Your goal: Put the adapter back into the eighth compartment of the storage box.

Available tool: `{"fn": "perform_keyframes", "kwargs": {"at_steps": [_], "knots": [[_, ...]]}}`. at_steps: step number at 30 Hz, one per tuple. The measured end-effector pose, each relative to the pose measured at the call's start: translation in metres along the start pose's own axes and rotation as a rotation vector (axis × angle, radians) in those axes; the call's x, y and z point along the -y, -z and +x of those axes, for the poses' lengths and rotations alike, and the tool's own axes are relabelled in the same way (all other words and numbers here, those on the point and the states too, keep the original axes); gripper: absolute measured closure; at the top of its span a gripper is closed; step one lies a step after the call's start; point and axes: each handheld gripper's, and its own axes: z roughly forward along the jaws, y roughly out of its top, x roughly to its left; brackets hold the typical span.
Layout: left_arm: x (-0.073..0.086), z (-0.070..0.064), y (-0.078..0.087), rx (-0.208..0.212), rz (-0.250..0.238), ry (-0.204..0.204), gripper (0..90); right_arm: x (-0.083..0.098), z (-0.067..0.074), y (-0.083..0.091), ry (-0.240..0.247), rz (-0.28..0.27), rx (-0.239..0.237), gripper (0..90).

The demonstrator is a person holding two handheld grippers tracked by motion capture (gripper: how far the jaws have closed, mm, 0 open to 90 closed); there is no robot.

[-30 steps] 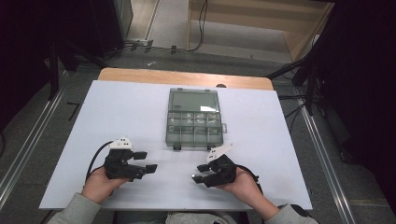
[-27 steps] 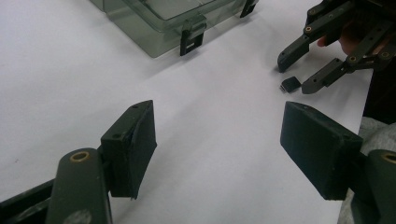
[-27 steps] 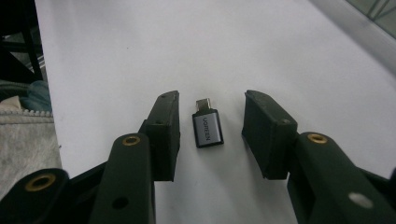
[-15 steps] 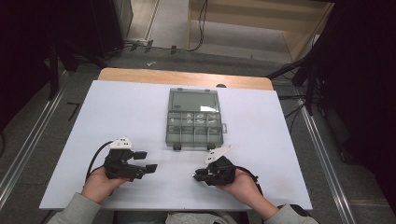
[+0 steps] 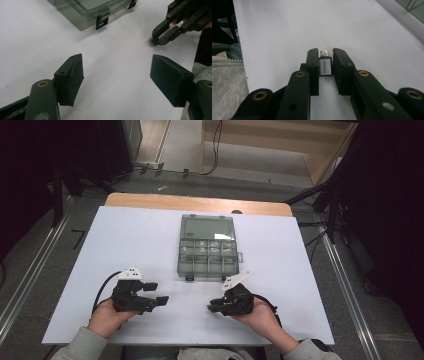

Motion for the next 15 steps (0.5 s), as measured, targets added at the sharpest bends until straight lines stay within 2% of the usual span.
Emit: {"fn": "perform_keyframes", "kwargs": {"at_steps": [15], "knots": [[-0.0016,-0.0006,-0.0020,0.006,0.004,-0.004,27.0,0.0003,-0.0055,0.0099,-0.048,-0.027,0.009,73.5]]}}
